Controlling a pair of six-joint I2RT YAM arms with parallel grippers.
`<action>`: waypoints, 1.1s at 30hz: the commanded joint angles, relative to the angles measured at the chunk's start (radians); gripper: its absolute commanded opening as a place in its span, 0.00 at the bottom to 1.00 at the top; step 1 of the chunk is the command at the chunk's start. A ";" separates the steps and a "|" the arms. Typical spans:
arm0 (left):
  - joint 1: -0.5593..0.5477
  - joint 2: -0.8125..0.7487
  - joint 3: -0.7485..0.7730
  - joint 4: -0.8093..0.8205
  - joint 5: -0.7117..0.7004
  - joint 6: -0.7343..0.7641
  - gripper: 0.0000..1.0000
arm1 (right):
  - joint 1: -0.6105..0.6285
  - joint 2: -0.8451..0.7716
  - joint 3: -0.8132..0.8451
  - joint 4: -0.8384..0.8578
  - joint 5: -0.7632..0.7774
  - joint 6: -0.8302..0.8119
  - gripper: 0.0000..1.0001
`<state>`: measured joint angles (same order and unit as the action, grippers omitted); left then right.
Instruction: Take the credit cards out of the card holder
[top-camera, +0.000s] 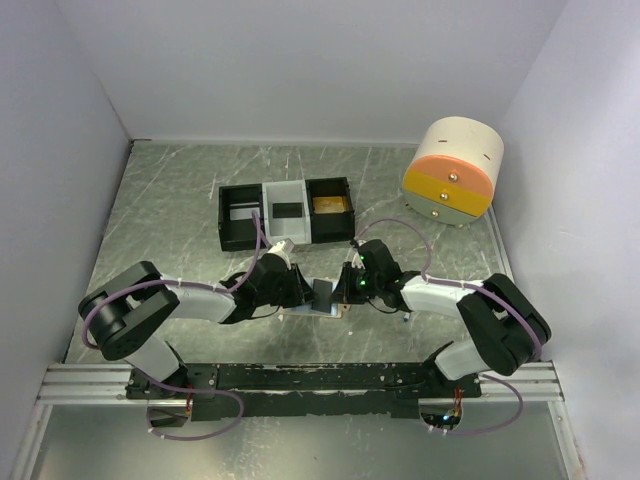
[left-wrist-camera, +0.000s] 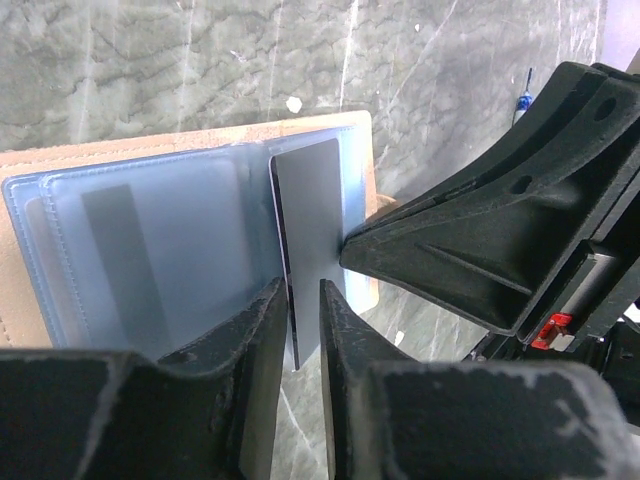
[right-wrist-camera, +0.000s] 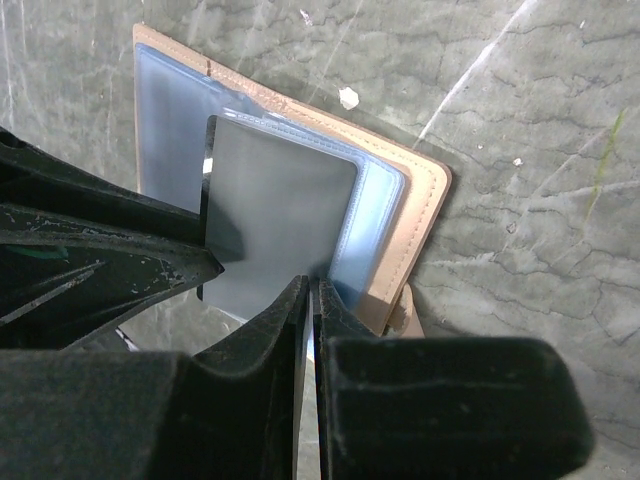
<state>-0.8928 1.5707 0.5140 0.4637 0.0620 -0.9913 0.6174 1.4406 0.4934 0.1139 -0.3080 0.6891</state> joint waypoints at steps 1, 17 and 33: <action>-0.005 0.006 0.003 0.091 0.041 0.003 0.28 | 0.000 0.046 -0.015 -0.047 0.098 -0.004 0.08; -0.005 -0.046 -0.058 0.154 -0.005 -0.040 0.13 | 0.000 0.078 -0.021 -0.066 0.138 -0.002 0.07; 0.011 -0.130 -0.088 0.069 -0.056 -0.035 0.10 | -0.002 0.083 -0.024 -0.073 0.158 0.000 0.07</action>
<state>-0.8913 1.4986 0.4400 0.5243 0.0414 -1.0267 0.6235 1.4734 0.4992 0.1539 -0.2970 0.7261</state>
